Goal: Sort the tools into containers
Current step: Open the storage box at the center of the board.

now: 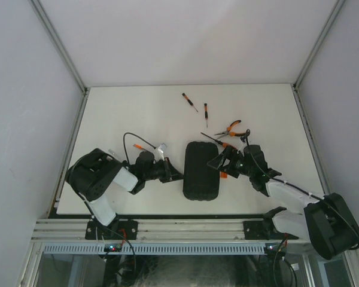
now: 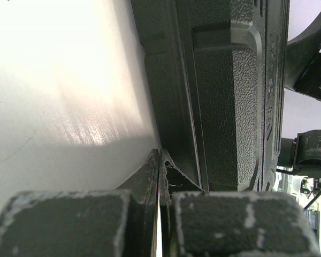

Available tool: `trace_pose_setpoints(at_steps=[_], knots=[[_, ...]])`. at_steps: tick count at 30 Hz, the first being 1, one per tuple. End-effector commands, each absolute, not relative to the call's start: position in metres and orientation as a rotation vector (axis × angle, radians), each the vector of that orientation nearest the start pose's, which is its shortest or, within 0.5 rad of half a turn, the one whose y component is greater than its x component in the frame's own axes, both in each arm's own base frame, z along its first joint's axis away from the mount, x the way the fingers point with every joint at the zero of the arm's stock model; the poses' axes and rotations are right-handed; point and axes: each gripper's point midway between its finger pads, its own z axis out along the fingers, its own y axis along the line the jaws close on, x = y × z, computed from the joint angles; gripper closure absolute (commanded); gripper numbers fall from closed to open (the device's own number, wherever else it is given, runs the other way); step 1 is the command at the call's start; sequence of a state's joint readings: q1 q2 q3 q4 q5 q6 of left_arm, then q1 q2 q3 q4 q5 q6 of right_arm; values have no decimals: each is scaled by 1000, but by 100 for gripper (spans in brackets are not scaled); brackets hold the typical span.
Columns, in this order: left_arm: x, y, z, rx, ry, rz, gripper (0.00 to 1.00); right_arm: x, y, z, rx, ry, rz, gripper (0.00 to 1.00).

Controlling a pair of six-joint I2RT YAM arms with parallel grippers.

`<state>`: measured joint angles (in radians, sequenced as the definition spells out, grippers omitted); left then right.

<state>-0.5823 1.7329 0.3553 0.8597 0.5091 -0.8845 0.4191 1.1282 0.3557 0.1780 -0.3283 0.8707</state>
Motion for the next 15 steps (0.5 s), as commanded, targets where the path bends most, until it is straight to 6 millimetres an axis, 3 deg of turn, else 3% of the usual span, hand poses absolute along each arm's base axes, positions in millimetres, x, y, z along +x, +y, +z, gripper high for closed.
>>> trace_pose_setpoints(at_steps=[1,5,15], knots=[[227,-292,34,31,2278,-1410,100,243,215,92,261,2238,1179,21],[228,-292,34,28,2277,-1410,100,239,221,98,239,2222,1238,21],[228,-298,37,40,2273,-1423,100,231,230,137,190,2125,1339,22]])
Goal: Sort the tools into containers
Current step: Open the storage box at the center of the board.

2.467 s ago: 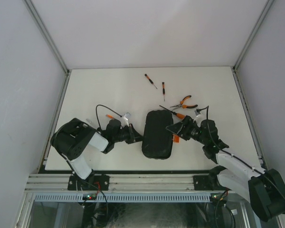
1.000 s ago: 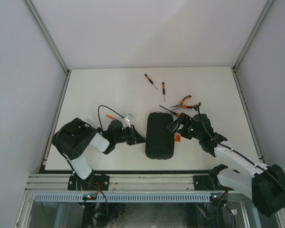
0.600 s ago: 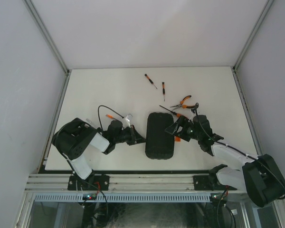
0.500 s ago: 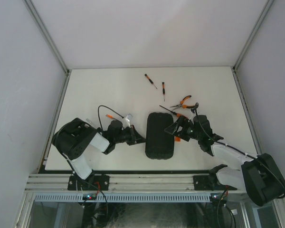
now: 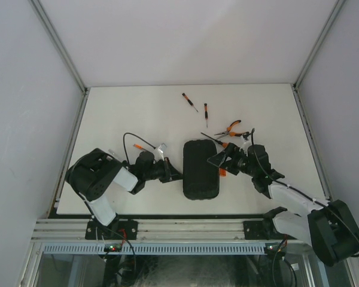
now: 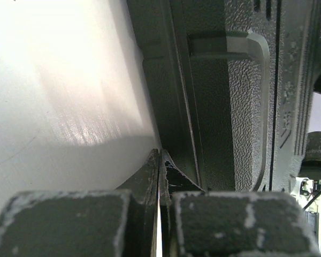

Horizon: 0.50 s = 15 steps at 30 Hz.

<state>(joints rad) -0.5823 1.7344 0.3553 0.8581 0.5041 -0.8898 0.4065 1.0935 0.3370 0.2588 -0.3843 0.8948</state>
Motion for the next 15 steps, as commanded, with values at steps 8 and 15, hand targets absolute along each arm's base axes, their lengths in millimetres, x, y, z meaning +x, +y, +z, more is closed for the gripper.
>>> trace_pose_setpoints(at_steps=[8,15], knots=[[227,-300,37,44,2272,-1426,100,223,241,163,143,2084,1396,22],[227,-301,39,48,2269,-1430,100,218,254,181,108,2057,1437,22]])
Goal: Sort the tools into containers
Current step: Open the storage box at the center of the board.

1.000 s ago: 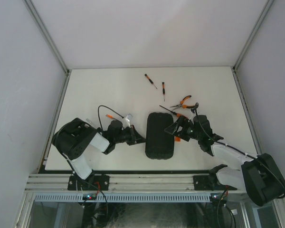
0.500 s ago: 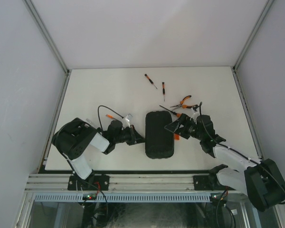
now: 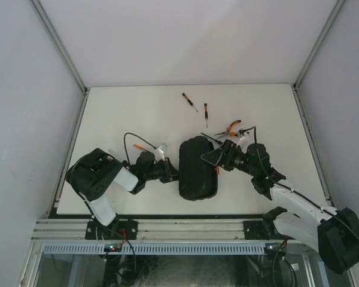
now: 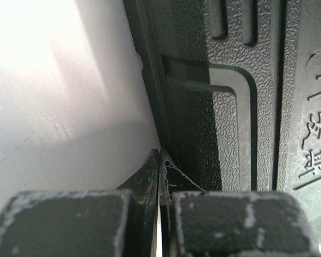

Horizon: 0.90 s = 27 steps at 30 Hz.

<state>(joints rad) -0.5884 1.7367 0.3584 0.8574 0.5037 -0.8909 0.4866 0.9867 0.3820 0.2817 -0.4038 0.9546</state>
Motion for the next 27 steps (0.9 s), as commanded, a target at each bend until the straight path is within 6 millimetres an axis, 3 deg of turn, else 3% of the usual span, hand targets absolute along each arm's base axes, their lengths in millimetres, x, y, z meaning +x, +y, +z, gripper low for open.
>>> trace_pose_setpoints(at_steps=[1,20,24,27], knots=[[227,-301,39,49,2268,-1430,100,218,256,184,102,2054,1442,22],[226,-300,36,46,2277,-1425,100,210,293,199,10,2040,1526,22],[226,-299,37,43,2275,-1422,100,212,290,195,-4,2059,1473,22],[226,-299,37,43,2274,-1421,100,218,279,186,-24,2107,1324,22]])
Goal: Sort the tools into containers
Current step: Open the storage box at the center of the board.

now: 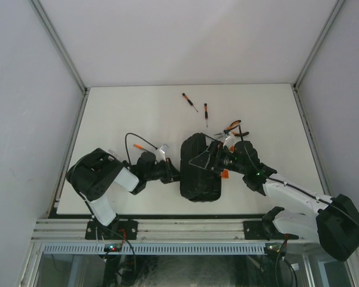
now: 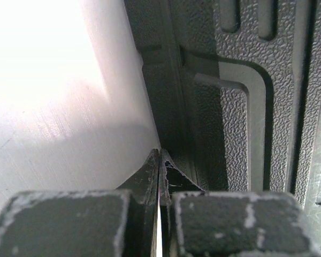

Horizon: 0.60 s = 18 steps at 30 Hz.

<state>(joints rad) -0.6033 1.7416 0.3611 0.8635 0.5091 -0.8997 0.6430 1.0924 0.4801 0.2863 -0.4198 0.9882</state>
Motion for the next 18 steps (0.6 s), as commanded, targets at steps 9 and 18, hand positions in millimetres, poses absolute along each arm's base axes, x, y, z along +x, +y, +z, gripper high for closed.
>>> trace_pose_setpoints(at_steps=[9,18], knots=[[226,-299,39,44,2267,-1420,100,236,214,165,66,2155,954,20],[225,-297,37,54,2279,-1400,100,248,182,126,184,2239,872,19]])
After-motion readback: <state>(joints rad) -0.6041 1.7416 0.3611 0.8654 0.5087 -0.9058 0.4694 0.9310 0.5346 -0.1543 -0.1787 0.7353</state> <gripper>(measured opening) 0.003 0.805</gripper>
